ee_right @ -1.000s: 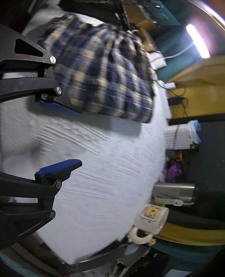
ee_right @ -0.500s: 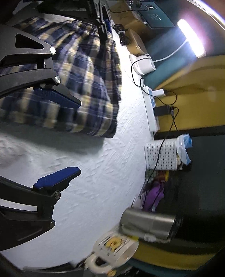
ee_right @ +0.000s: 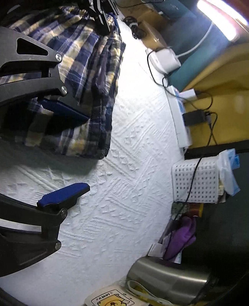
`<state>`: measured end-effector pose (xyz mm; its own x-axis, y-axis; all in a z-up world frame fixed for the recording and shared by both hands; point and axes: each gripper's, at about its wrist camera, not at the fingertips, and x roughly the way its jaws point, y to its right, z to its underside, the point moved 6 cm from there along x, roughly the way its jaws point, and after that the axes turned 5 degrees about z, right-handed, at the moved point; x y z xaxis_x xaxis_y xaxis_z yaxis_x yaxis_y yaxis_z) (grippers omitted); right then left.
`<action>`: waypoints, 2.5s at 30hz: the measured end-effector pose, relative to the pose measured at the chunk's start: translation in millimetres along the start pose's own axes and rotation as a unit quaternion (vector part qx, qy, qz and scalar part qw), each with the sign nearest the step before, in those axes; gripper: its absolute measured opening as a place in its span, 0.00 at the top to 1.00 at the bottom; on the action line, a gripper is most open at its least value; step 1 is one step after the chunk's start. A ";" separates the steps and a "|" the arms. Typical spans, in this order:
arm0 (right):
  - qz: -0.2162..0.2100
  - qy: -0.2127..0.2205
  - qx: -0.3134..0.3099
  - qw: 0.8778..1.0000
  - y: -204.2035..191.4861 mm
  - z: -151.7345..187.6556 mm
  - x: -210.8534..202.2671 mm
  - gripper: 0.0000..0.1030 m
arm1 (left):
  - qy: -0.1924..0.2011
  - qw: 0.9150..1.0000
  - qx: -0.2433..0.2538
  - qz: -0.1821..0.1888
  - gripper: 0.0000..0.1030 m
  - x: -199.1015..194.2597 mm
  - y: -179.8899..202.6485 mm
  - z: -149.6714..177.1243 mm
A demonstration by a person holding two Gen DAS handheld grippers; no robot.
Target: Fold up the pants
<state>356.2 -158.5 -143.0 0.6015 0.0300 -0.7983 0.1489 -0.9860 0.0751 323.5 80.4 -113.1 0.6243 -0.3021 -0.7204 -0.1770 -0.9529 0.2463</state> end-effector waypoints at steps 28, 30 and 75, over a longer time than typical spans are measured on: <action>0.021 0.037 0.014 0.999 7.7 0.1 -37.3 0.33 | 0.026 0.998 -0.049 0.001 0.46 -37.2 -9.4 -5.4; 0.013 0.030 0.009 0.999 1.6 8.5 -37.0 0.33 | 0.020 0.999 -0.050 0.002 0.46 -37.3 -7.7 0.1; 0.039 0.002 0.007 0.999 -11.4 92.6 -91.3 0.33 | -0.011 0.999 -0.048 0.003 0.38 -60.7 10.4 50.9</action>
<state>226.8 -165.2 -126.3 0.6148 -0.0462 -0.7874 0.0905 -0.9876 0.1285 245.0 87.5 -99.8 0.6065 -0.3101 -0.7321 -0.1062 -0.9441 0.3120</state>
